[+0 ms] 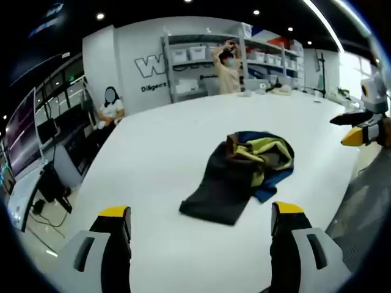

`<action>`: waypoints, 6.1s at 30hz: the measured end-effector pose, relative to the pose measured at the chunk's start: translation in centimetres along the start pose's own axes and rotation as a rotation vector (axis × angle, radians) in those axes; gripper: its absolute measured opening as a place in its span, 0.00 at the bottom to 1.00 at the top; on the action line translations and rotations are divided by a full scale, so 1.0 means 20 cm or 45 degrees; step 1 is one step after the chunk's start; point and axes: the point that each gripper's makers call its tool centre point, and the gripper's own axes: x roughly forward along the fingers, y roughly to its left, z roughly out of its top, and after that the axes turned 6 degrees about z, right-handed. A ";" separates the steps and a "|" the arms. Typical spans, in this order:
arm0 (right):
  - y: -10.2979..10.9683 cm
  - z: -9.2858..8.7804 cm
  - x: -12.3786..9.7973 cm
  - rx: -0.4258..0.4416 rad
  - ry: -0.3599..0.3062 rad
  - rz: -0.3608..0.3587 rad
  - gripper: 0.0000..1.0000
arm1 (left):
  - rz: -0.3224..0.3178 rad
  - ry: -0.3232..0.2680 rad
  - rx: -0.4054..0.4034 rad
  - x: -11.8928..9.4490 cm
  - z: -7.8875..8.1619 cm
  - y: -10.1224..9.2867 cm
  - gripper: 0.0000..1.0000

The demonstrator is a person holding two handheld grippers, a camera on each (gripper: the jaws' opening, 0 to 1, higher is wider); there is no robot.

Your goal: Fold the garment on the visible template until the final outline fits inside the template.

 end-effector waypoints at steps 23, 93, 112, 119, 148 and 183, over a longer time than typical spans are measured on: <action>-0.02 -0.01 -0.01 0.023 0.008 -0.028 0.99 | 0.014 0.026 -0.011 0.00 -0.02 0.01 0.92; 0.04 0.19 0.28 -0.105 0.041 0.178 0.90 | -0.190 0.020 0.098 0.15 0.15 -0.12 0.78; 0.08 0.24 0.68 -0.141 0.089 0.286 0.50 | -0.415 0.108 0.172 0.39 0.15 -0.41 0.39; 0.03 0.19 0.80 -0.198 0.159 0.259 0.28 | -0.456 0.170 0.167 0.45 0.08 -0.46 0.27; -0.10 0.37 0.70 -0.401 0.144 0.120 0.00 | -0.355 0.052 0.097 0.44 0.22 -0.29 0.01; -0.43 0.41 0.48 -0.335 0.222 -0.022 0.00 | -0.011 0.134 0.198 0.42 0.13 0.45 0.01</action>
